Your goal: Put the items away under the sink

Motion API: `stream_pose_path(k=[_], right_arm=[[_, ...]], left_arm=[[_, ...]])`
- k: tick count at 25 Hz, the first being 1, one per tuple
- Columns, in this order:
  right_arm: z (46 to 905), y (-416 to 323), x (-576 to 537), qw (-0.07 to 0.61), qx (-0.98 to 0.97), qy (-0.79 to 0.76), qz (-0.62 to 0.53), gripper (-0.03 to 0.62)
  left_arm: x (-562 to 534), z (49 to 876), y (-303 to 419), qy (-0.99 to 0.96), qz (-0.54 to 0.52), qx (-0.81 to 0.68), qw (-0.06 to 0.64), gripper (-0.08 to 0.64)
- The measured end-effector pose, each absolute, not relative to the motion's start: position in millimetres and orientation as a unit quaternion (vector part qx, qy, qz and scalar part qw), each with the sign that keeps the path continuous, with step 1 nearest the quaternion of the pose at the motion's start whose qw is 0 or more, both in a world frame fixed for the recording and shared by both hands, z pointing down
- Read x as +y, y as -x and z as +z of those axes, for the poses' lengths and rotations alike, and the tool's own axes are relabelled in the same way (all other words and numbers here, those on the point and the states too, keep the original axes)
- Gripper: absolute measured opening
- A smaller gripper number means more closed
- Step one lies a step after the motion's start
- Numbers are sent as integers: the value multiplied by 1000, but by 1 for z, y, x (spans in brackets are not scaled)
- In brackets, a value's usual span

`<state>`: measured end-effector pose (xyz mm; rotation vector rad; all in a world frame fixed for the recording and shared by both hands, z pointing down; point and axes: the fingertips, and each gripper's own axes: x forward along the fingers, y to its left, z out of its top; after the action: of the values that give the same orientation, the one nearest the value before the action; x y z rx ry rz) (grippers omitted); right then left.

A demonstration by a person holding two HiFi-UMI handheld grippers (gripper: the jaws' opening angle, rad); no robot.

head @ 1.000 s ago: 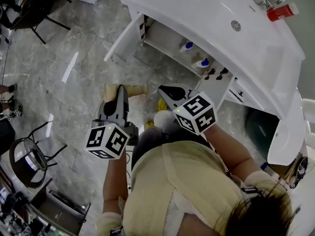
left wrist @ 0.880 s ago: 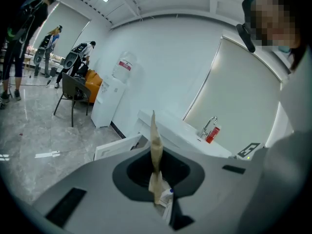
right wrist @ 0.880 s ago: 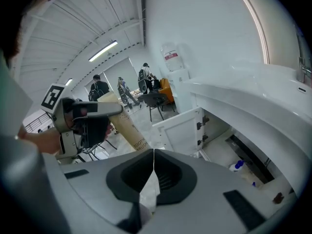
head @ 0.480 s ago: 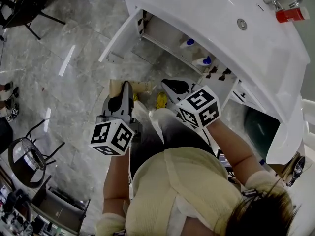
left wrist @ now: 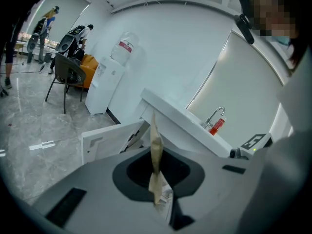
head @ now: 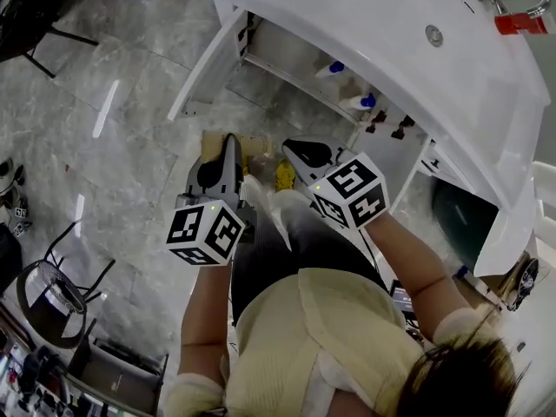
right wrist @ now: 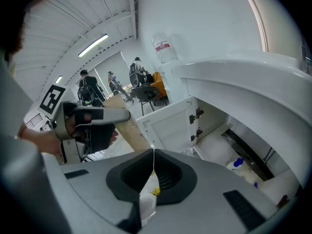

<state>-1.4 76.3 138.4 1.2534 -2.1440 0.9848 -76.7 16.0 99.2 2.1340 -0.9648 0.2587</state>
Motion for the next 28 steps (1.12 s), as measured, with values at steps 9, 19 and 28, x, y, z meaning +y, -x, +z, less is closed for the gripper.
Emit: stream_pose_path(k=[9, 19, 28], right_arm=[[178, -5, 63, 236, -755, -478, 382, 26], [231, -11, 47, 234, -738, -494, 395, 26], [271, -21, 26, 228, -732, -505, 396, 26]], left_arm=[[-2, 154, 73, -828, 124, -369, 405, 54], [-11, 210, 58, -821, 145, -355, 423, 54], [-24, 260, 47, -819, 160, -349, 426, 54]])
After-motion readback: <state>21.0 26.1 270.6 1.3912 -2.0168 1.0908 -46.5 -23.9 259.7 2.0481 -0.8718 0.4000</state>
